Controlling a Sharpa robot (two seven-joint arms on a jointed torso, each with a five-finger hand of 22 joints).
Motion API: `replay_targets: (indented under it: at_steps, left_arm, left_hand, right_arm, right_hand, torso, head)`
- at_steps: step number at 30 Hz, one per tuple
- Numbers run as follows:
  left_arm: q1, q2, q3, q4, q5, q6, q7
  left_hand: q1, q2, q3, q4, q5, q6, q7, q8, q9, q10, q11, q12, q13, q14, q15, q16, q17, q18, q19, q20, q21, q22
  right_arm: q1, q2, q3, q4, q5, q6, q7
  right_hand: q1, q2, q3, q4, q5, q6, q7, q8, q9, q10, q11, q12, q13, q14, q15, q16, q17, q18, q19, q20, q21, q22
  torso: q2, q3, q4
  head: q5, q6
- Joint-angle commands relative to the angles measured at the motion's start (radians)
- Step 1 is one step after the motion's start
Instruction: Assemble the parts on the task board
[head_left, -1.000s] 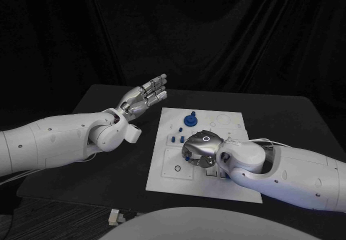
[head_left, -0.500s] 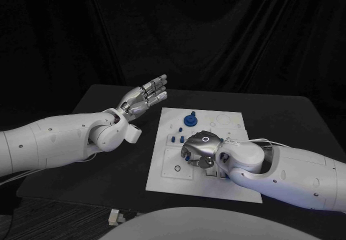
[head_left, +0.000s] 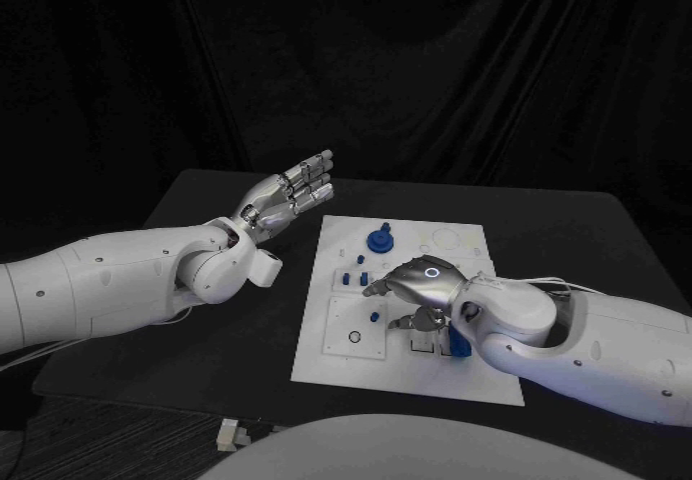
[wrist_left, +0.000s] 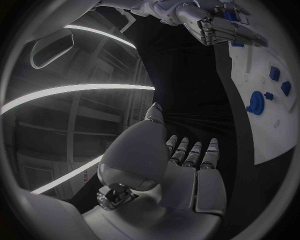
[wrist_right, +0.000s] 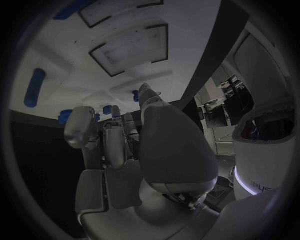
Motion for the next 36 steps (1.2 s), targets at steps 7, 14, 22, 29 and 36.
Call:
replay_targets:
  at_steps: [7,14,22,29,36]
  left_arm:
    - [-0.001,-0.002,0.001,0.003,0.007,0.005,0.014]
    - [-0.001,-0.001,0.001,0.002,0.007,0.003,0.015]
    - [-0.001,0.003,0.001,0.002,0.007,0.003,0.015]
    - [-0.001,0.002,0.001,0.002,0.007,0.002,0.015]
    - [-0.001,0.001,0.001,0.002,0.007,0.005,0.015]
  left_hand:
    - [0.013,0.001,0.005,-0.003,0.007,0.001,0.009,0.003,0.002,-0.002,0.0,0.003,0.001,0.0,0.004,0.004,0.001,0.018,0.005,0.005,0.007,0.004]
    - [0.013,0.001,0.005,-0.003,0.007,0.002,0.009,0.003,0.002,-0.002,0.0,0.004,0.002,0.0,0.004,0.005,0.001,0.018,0.006,0.005,0.008,0.006]
    - [0.013,0.001,0.005,-0.003,0.007,0.001,0.009,0.003,0.002,-0.002,0.0,0.004,0.001,0.0,0.004,0.005,0.002,0.018,0.006,0.005,0.008,0.007]
    - [0.014,0.001,0.005,-0.003,0.007,0.002,0.009,0.003,0.002,-0.002,0.0,0.004,0.002,0.0,0.004,0.005,0.002,0.018,0.007,0.005,0.009,0.01]
    - [0.015,0.001,0.005,-0.003,0.007,0.002,0.009,0.004,0.002,-0.002,0.0,0.004,0.002,0.0,0.004,0.006,0.002,0.018,0.009,0.006,0.01,0.013]
  right_arm:
    - [0.095,-0.157,0.001,0.077,0.153,-0.203,0.016]
    - [0.132,-0.257,0.001,0.065,0.201,-0.205,-0.018]
    - [0.105,-0.265,0.001,0.001,0.199,-0.17,-0.029]
    - [0.071,-0.237,0.001,-0.052,0.191,-0.177,-0.001]
    - [0.051,-0.202,0.001,-0.087,0.189,-0.162,0.02]
  right_hand:
    - [0.011,0.013,0.006,-0.001,0.088,0.114,0.032,0.045,0.009,-0.002,0.004,0.049,-0.007,0.017,0.003,0.013,0.025,0.0,0.02,0.0,0.026,0.148]
    - [-0.011,0.018,0.004,0.0,0.083,0.171,0.04,0.07,0.014,0.021,0.003,0.08,-0.012,0.051,0.0,0.055,0.101,-0.017,0.068,-0.003,0.114,0.172]
    - [-0.02,0.019,0.003,-0.001,0.07,0.19,0.04,0.076,0.015,0.043,0.0,0.096,-0.015,0.061,-0.003,0.066,0.121,-0.021,0.083,-0.006,0.139,0.177]
    - [-0.02,0.023,0.005,-0.003,0.054,0.193,0.053,0.074,0.013,0.073,-0.007,0.111,-0.015,0.066,-0.008,0.072,0.133,-0.025,0.093,-0.01,0.159,0.182]
    - [-0.029,0.015,-0.003,-0.003,0.025,0.183,0.068,0.066,0.008,0.086,-0.009,0.116,-0.017,0.067,-0.01,0.071,0.131,-0.025,0.094,-0.013,0.16,0.182]
  torso:
    - [-0.001,-0.0002,0.0]
    - [0.0,-0.0003,0.0007]
    - [0.0,-0.0003,-0.0002]
    - [0.001,0.0002,-0.0014]
    - [0.001,0.0003,0.0001]
  head:
    - [0.014,0.0]
    - [0.0,0.0]
    - [-0.004,0.0]
    - [-0.001,0.0]
    - [-0.002,0.0]
